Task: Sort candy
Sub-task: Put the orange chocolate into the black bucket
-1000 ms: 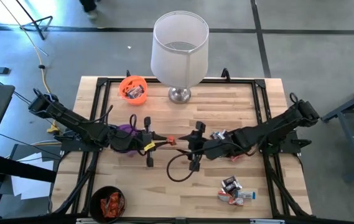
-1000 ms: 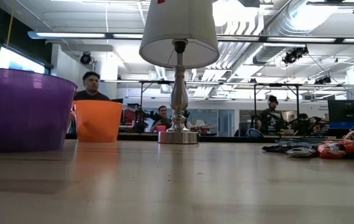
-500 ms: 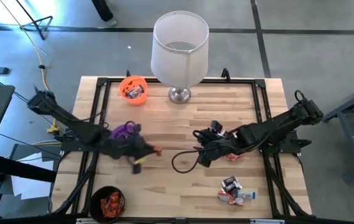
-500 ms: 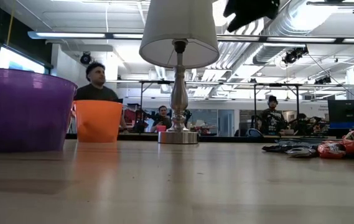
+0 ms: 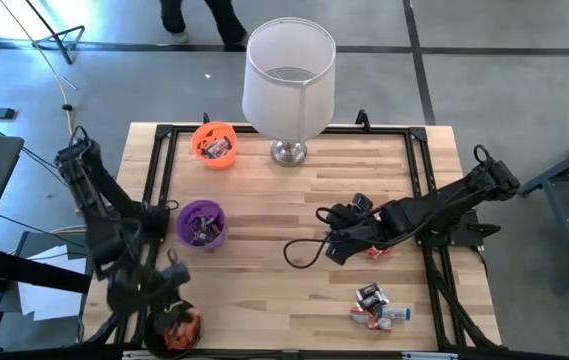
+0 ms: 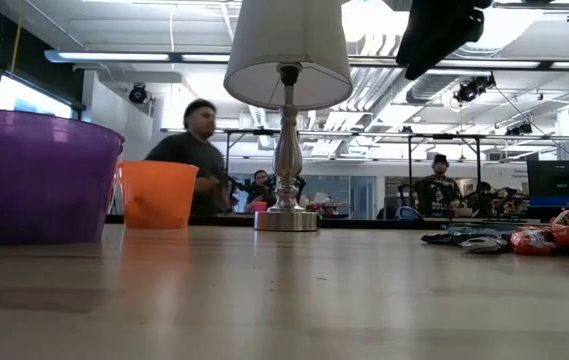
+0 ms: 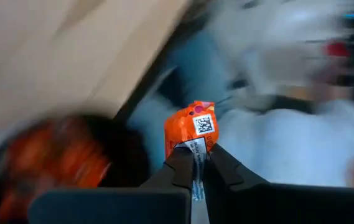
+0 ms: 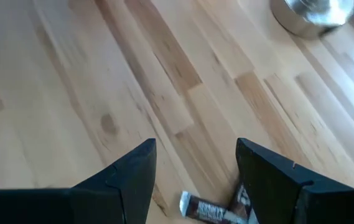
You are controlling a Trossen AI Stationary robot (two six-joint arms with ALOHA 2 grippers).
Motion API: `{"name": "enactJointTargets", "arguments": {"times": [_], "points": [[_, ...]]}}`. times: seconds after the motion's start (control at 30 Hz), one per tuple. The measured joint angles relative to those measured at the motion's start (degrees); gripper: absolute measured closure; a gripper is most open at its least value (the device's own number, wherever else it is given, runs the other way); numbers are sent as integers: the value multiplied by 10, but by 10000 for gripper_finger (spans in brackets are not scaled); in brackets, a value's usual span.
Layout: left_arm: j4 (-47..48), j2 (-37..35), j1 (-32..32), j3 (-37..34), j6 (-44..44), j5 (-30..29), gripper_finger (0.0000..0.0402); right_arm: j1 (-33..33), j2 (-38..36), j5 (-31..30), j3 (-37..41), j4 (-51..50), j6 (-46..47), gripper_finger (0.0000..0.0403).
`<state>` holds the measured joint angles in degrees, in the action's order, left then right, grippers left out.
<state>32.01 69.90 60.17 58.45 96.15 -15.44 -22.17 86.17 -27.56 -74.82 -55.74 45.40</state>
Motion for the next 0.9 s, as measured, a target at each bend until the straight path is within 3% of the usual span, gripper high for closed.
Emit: {"name": "enactJointTargets", "arguments": {"times": [0.17, 0.27, 0.43, 0.9], "points": [[124, 42, 39, -1, 181, 110, 402, 0, 0, -5, 0, -9, 22, 188], [173, 54, 52, -2, 243, 133, 402, 0, 0, -5, 0, -8, 24, 188], [162, 59, 60, -2, 251, 84, 401, 0, 0, -5, 0, -8, 24, 188], [101, 59, 60, -14, 244, 89, 345, 0, 0, -6, 0, -13, 22, 188]]}}
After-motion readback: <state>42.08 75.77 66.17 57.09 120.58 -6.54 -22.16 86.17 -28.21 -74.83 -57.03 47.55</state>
